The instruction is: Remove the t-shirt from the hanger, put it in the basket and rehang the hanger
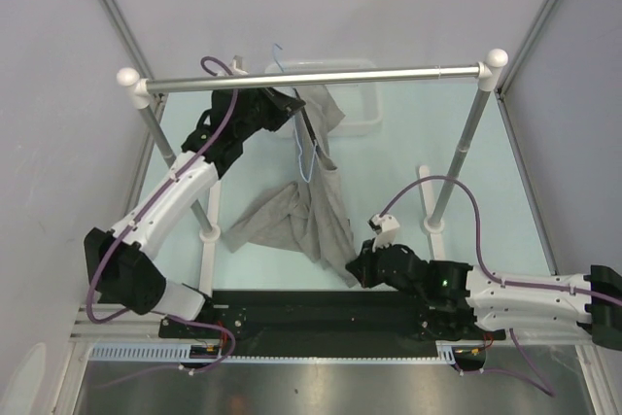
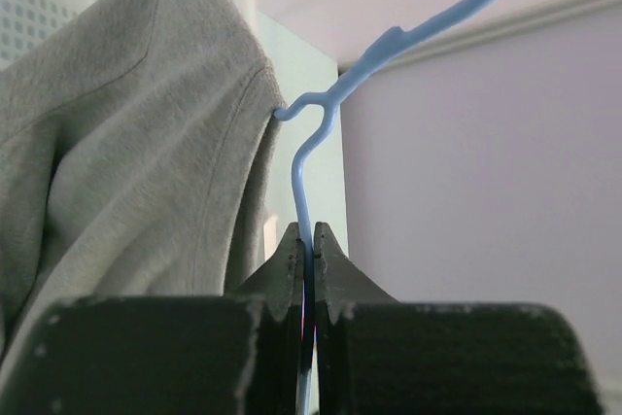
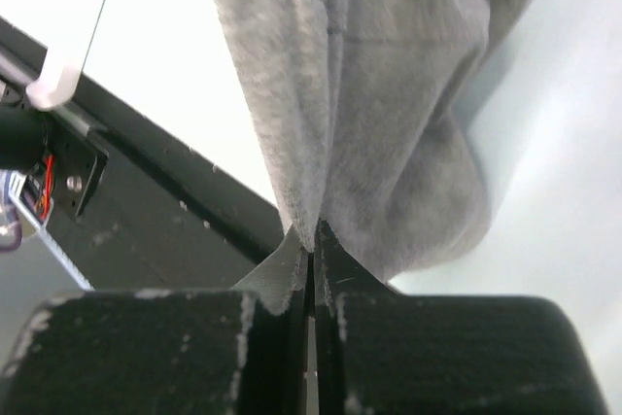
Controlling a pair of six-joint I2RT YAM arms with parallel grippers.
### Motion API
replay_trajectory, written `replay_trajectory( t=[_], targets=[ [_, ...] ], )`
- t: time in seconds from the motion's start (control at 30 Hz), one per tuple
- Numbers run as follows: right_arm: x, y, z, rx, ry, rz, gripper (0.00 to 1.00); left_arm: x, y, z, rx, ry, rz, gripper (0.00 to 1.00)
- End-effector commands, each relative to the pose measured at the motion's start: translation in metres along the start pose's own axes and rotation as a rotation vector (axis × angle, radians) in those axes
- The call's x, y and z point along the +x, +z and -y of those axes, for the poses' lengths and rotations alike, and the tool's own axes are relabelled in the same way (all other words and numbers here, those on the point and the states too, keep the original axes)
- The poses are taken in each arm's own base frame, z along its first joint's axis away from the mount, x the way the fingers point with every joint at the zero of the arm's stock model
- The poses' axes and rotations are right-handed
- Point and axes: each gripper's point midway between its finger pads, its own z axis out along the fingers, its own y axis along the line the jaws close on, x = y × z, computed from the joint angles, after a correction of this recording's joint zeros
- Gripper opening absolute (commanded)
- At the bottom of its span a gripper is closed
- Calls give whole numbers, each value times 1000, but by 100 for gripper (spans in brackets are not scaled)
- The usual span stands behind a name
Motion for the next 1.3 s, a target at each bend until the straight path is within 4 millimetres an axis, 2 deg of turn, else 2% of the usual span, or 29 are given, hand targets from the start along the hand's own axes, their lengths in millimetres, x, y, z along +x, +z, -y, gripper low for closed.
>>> replay_trajectory(
  t=[0.0,0.03,0.07,0.13,0.17,0.2,0.23,0.27,0.3,0.33,0.37,0.43,0.47,0.63,0.8,0.9,0.93,1.0,1.03,1.07,1.13,1.27],
  targets=[
    [-43,2,-11,28,-79,66,0,4,-49,44,215,88,-69,0],
    [-55,4,-16,30,-79,80,0,20,-52,31,206,110,-120,0],
    [-65,6,-14,37,-70,92,0,21,-68,35,230,130,-122,0],
    [-77,12,-11,50,-83,100,0,34,-81,18,215,180,-154,0],
    [-87,13,-16,33,-73,104,0,37,-95,17,216,198,-160,0],
    [-99,18,-5,65,-53,115,0,40,-102,14,219,214,-168,0],
    [-98,27,1,87,-50,87,1,48,-107,8,225,237,-195,0],
    [-105,30,-1,83,-44,63,7,52,-112,5,227,249,-211,0],
    [-111,34,8,117,-35,54,14,54,-121,7,248,263,-214,0],
    [-102,40,18,165,-55,1,37,58,-124,2,244,277,-228,0],
    [-116,40,12,166,-67,18,47,64,-130,-1,241,278,-258,0],
    [-116,40,9,167,-114,4,64,68,-138,-2,253,286,-272,0],
    [-120,38,5,162,-122,13,68,69,-140,-3,250,284,-278,0],
    [-124,26,-3,155,-117,31,76,71,-158,-7,246,326,-274,0],
    [-131,18,0,185,-111,68,84,89,-181,-24,236,368,-352,0],
    [-137,16,2,202,-111,83,84,101,-199,-40,211,379,-388,0],
    [-138,16,1,204,-110,86,84,105,-206,-52,159,376,-407,0],
    [-139,17,1,207,-112,84,84,95,-219,-66,77,426,-356,0],
    [-141,17,0,206,-110,85,84,100,-229,-82,8,430,-391,0],
    [-141,18,-1,204,-114,85,85,100,-235,-88,-19,448,-393,0],
    [-139,22,0,205,-120,78,90,105,-247,-107,-96,476,-440,0],
    [-140,28,-4,193,-131,70,97,117,-260,-123,-140,463,-475,0]
  ],
)
